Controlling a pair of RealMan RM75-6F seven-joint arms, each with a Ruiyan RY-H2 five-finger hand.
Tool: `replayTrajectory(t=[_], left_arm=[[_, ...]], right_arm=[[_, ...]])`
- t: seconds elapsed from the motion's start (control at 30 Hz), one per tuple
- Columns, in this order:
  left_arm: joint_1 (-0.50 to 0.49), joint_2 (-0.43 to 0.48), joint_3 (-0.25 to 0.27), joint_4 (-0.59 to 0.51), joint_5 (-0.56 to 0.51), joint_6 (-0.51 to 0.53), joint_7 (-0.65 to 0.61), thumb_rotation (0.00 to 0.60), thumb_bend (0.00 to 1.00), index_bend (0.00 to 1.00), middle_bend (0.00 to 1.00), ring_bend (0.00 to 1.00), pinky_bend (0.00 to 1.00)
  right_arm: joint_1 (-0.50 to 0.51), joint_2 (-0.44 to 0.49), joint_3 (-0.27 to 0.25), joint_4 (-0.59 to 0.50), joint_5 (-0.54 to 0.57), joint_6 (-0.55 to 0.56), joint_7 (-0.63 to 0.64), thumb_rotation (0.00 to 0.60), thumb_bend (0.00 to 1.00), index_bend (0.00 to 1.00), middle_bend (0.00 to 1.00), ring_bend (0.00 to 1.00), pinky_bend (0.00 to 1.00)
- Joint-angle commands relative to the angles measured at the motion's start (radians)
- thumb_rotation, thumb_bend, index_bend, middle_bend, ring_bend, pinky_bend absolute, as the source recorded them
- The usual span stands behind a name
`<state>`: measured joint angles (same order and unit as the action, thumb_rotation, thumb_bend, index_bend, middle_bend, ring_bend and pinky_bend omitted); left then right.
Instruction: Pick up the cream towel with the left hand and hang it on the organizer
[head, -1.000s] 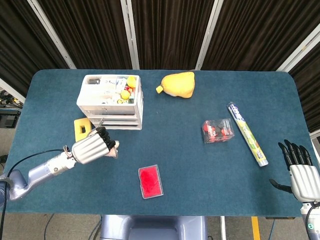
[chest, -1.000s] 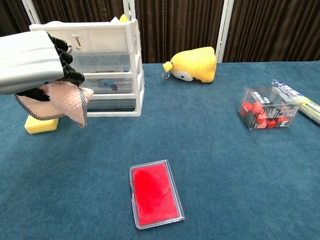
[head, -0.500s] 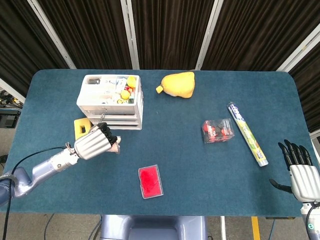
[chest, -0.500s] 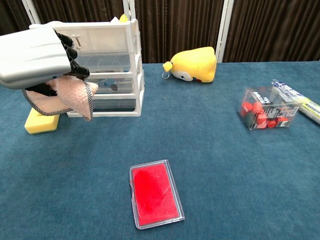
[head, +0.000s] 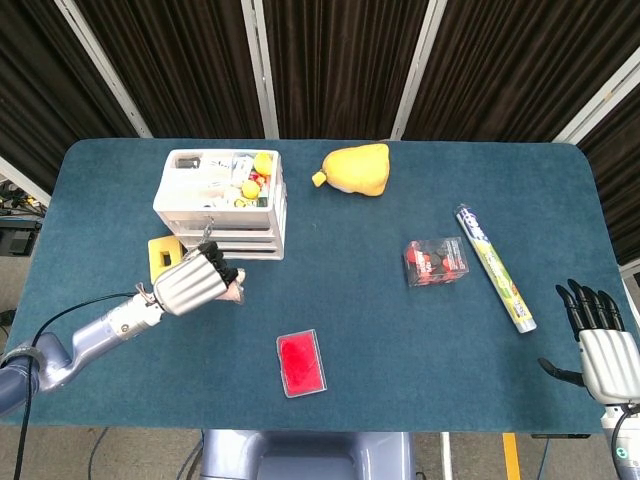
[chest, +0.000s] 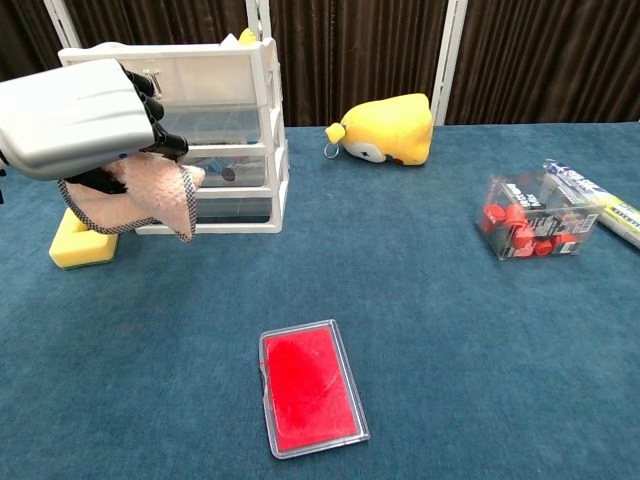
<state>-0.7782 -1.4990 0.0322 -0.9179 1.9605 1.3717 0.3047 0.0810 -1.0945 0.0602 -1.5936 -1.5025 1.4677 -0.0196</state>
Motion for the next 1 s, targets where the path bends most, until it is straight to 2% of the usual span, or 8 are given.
replayTrajectory(t=[0.03, 1.0], left_arm=[[-0.003, -0.002, 0.002, 0.002, -0.001, 0.000, 0.001, 0.600, 0.67, 0.95, 0.78, 0.65, 0.56], [-0.017, -0.030, 0.018, 0.042, -0.025, 0.016, -0.011, 0.600, 0.67, 0.95, 0.79, 0.65, 0.56]], right_arm=[[0.000, 0.000, 0.000, 0.000, 0.001, -0.001, 0.001, 0.600, 0.01, 0.00, 0.00, 0.00, 0.00], [0.000, 0.000, 0.001, -0.001, 0.003, -0.001, -0.003, 0.600, 0.01, 0.00, 0.00, 0.00, 0.00]])
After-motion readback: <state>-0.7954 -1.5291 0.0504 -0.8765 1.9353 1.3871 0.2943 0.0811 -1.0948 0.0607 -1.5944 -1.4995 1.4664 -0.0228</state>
